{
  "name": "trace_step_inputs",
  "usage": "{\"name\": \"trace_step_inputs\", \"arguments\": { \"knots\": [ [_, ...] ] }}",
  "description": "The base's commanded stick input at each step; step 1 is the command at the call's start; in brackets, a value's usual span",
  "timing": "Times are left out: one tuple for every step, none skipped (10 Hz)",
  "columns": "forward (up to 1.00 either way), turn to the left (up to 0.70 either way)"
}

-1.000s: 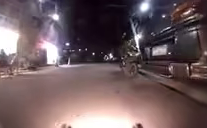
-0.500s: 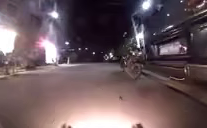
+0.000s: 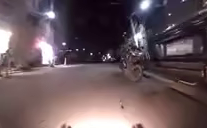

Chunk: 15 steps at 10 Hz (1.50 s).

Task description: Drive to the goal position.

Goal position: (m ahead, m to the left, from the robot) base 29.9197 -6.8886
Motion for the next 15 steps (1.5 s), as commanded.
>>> {"name": "trace_step_inputs", "arguments": {
  "knots": [
    [0.60,0.00],
    [0.60,0.00],
    [0.60,0.00],
    [0.60,0.00],
    [0.60,0.00],
    [0.60,0.00],
    [0.60,-0.01],
    [0.60,-0.05],
    [0.60,-0.15],
    [0.60,-0.15],
    [0.60,-0.15],
    [0.60,-0.15],
    [0.60,-0.14],
    [0.60,-0.05],
    [0.60,0.00]
  ]
}}
